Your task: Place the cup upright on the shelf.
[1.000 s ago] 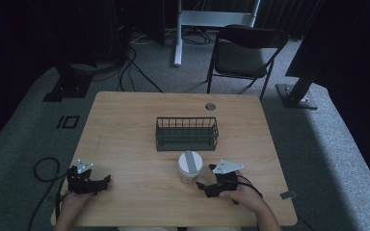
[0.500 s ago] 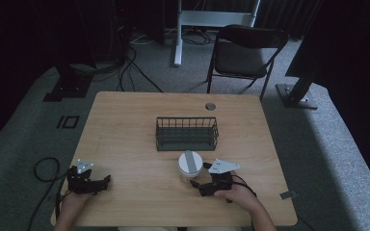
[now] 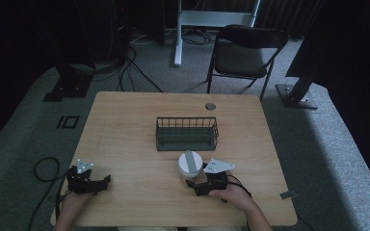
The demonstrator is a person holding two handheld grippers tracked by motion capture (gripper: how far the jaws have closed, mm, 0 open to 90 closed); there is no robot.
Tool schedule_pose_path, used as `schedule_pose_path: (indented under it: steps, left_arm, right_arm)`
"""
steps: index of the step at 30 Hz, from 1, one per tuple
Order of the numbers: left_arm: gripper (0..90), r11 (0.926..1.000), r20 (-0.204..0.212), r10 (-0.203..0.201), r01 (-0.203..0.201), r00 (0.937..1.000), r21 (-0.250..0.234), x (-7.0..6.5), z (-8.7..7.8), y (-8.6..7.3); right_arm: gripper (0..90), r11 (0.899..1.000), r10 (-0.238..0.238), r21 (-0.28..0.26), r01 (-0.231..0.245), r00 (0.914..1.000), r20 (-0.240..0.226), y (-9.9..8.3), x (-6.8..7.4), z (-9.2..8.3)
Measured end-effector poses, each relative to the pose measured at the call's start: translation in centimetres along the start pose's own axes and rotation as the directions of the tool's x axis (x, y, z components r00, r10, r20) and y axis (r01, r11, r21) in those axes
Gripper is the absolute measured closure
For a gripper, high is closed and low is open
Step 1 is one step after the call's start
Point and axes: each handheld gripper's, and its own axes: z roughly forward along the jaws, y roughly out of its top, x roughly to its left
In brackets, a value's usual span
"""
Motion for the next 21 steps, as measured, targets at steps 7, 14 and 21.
schedule_pose_path:
  steps: [7,14,21]
  left_arm:
    - [1.2,1.0000,0.000,0.001,-0.001,1.0000,0.001,0.0,0.0,0.0]
    - [1.2,1.0000,0.000,0.000,0.000,1.0000,0.000,0.0,0.0,0.0]
    - [1.2,1.0000,0.000,0.000,0.000,1.0000,0.000,0.0,0.0,0.0]
  right_arm:
    - [13.2,0.999,0.033,-0.022,-0.032,0.9995,0.004,0.0,0.2,0.7]
    - [15.4,0.998,0.056,-0.042,-0.054,0.9980,0.030,-0.1,0.4,1.1]
    - [16.4,0.997,0.060,-0.041,-0.057,0.9965,0.059,-0.1,0.7,1.5]
